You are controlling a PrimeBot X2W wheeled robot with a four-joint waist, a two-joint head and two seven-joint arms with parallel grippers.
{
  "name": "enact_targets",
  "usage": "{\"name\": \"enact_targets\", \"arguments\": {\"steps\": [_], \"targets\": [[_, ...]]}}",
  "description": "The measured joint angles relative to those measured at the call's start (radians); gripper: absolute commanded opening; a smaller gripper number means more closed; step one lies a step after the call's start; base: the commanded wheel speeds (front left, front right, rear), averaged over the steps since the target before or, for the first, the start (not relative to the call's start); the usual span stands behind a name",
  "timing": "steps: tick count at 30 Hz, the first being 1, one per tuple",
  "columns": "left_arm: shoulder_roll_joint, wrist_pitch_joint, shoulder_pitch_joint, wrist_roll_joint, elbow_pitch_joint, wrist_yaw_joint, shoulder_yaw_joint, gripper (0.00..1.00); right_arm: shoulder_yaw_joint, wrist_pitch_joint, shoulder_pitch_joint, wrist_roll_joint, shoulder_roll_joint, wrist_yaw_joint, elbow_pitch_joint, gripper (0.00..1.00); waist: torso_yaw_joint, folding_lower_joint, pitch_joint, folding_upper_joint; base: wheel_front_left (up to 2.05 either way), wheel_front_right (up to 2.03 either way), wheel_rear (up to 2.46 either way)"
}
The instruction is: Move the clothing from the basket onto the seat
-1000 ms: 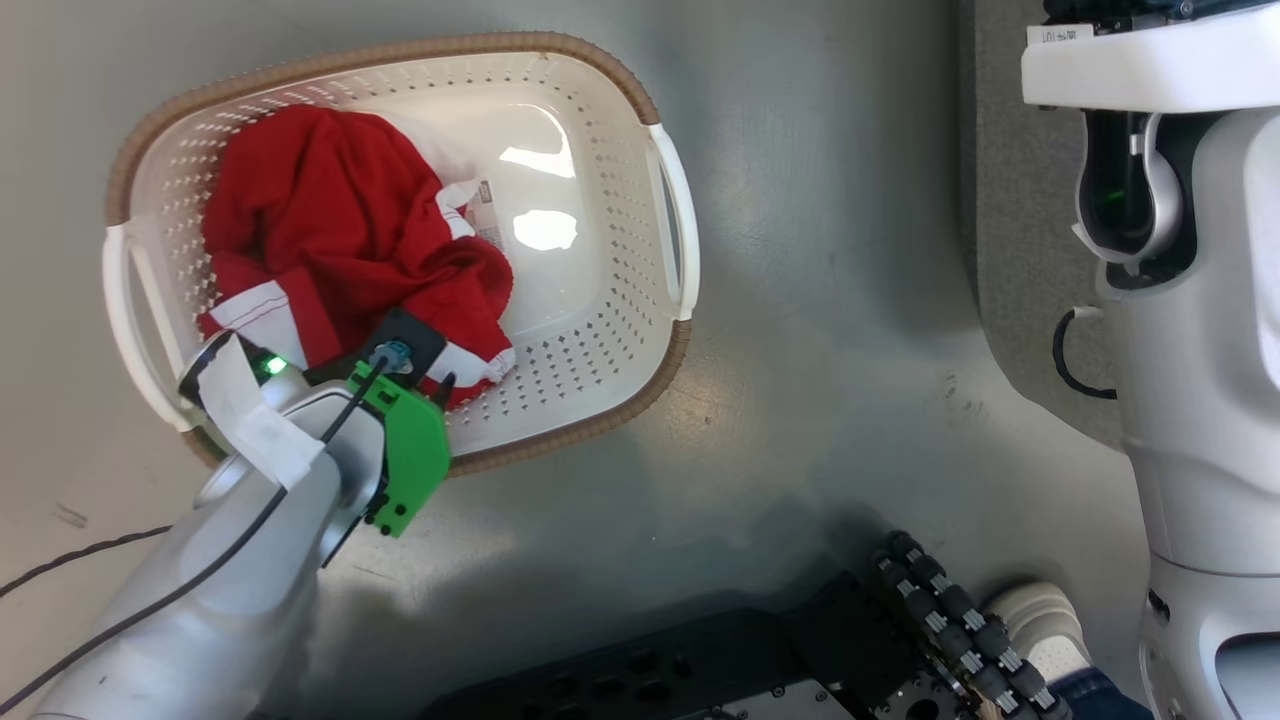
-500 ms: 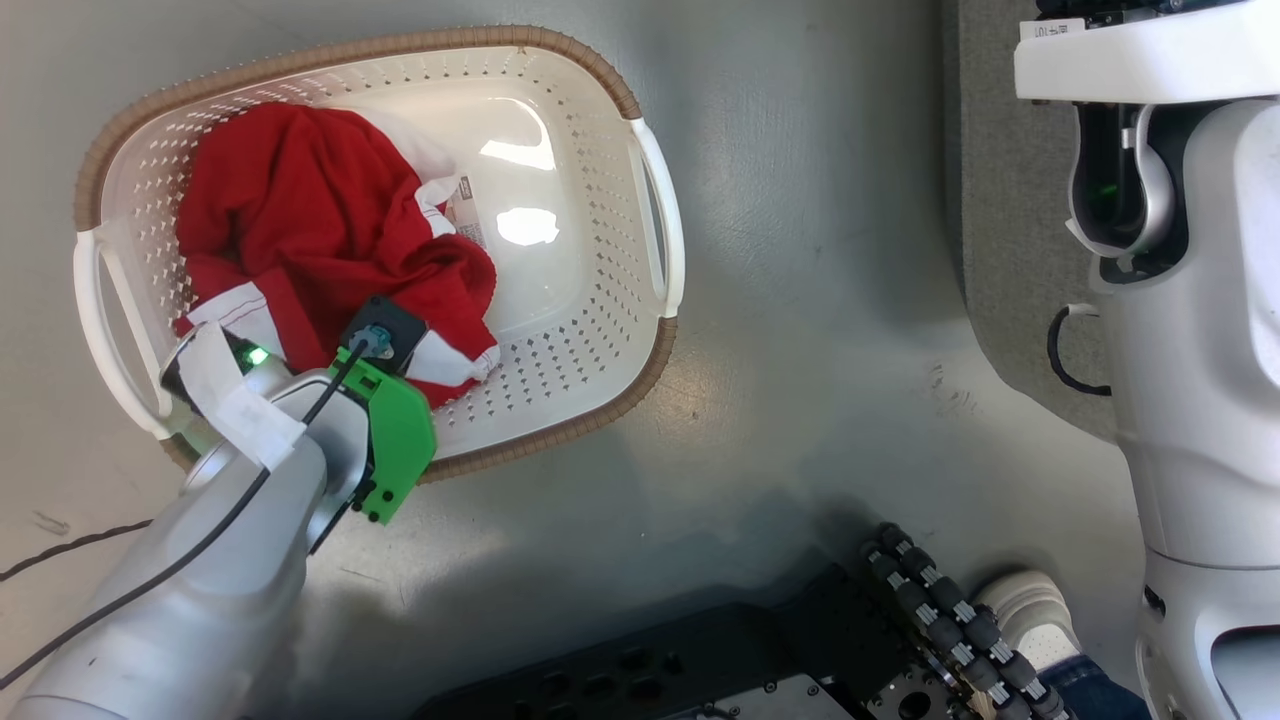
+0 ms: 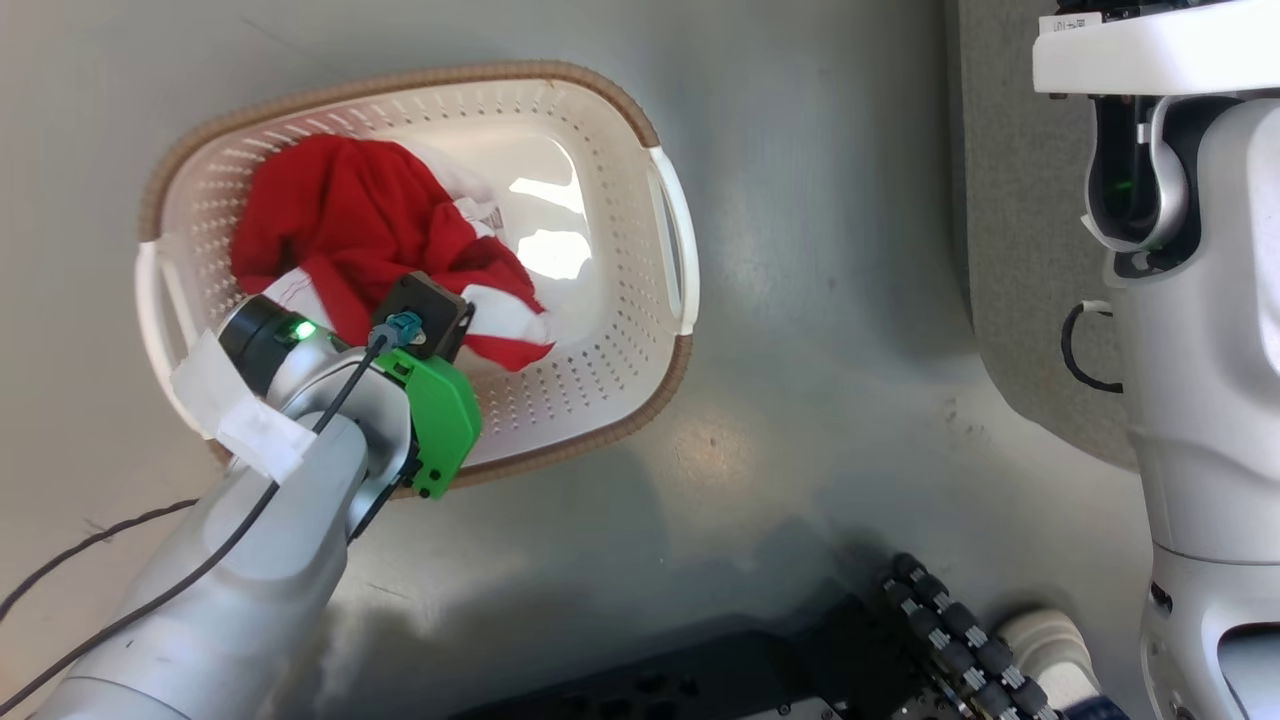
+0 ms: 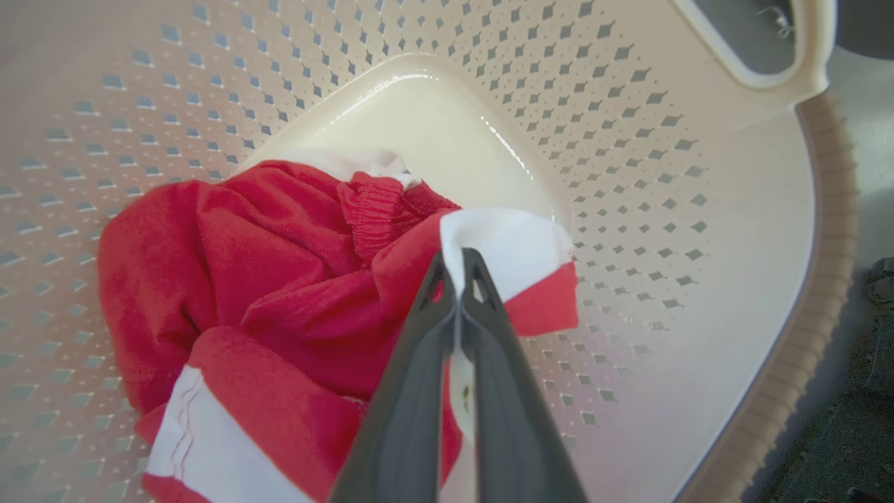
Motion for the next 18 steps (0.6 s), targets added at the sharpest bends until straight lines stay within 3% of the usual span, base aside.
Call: {"name": "enact_targets", "arguments": {"steps": [18], "targets": [[-0.051,-0.191,-0.008,-0.058,-0.038,0.000,0.071,0.00,-0.024,0.000,0.095,-0.012,-0.015,0.017,0.076,1.00,0.072,0.0000,-0.184,0.0000,0.00,0.00,0.00]]}}
